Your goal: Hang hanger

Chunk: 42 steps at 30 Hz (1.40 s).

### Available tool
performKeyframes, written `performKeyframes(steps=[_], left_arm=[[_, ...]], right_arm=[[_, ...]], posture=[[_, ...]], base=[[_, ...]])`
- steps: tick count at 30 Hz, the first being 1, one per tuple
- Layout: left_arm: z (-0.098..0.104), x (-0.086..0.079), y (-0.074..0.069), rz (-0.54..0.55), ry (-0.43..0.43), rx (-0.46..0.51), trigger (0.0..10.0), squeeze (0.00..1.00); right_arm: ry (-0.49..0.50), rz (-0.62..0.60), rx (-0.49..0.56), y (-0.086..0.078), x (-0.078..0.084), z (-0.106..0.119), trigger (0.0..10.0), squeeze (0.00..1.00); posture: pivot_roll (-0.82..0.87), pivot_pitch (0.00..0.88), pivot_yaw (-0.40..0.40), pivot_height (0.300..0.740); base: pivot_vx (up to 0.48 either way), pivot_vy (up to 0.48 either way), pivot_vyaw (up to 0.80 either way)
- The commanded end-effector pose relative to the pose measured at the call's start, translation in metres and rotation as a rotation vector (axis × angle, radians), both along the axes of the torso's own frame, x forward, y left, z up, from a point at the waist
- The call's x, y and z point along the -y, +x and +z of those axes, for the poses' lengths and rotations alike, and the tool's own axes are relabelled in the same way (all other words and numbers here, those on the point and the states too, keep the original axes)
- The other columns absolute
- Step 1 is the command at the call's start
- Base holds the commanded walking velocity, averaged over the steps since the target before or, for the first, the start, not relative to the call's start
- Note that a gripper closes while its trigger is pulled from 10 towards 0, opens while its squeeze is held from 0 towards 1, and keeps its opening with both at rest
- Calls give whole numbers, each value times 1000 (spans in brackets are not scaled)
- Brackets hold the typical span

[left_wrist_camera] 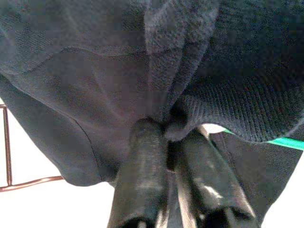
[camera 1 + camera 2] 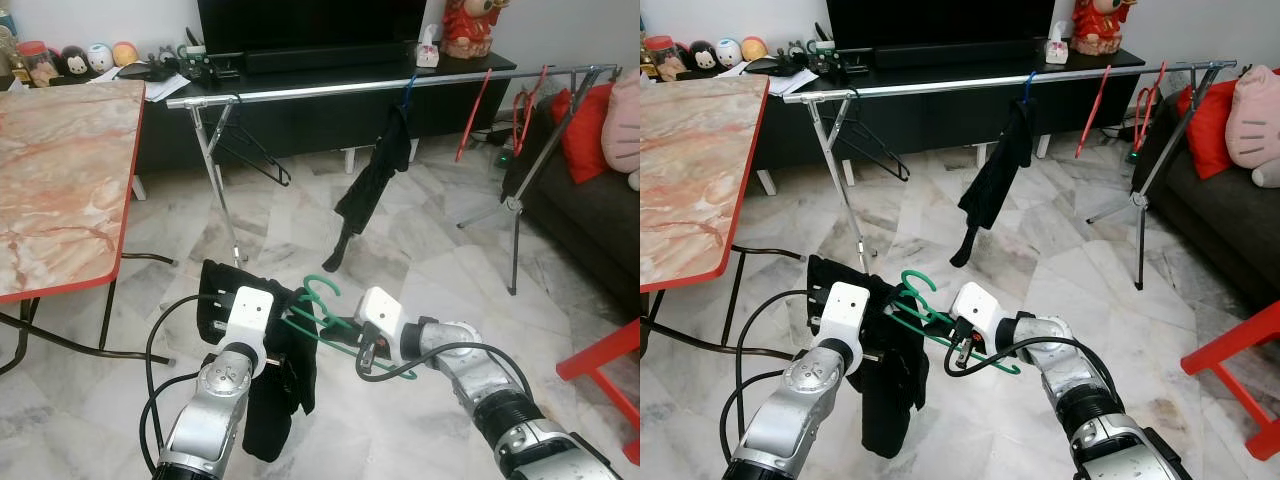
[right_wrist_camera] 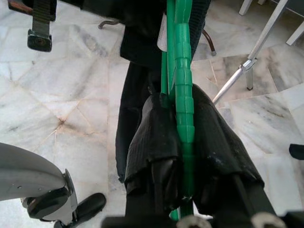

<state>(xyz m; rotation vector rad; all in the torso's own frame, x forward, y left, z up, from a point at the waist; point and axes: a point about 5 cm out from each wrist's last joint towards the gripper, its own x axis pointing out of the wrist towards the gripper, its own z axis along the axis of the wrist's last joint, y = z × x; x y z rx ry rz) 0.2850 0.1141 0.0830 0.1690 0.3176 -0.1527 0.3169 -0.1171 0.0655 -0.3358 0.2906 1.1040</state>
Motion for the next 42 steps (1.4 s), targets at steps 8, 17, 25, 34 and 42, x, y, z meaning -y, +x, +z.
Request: performKeyframes(steps=[8, 17, 25, 34, 42], left_arm=[[4, -2, 4, 26, 11, 23, 0, 0], [3, -11, 5, 76, 38, 27, 0, 0], [4, -18, 6, 106, 64, 33, 0, 0], [-2, -22, 6, 131, 113, 11, 0, 0], [-8, -31, 3, 181, 145, -23, 0, 0]], right_arm=[[-20, 16, 13, 1, 1, 3, 0, 0], [-151, 44, -61, -4, 25, -4, 0, 0], [-293, 25, -120, -10, 55, -12, 0, 0], [-353, 173, -198, -27, 66, -15, 0, 0], [-429, 280, -242, -41, 84, -12, 0, 0]], posture=[[-66, 0, -16, 740], [-71, 0, -19, 740], [-78, 0, -18, 740], [-79, 0, -17, 740], [-85, 0, -17, 740]], base=[[0, 0, 0], [0, 0, 0], [0, 0, 0], [0, 0, 0], [0, 0, 0]])
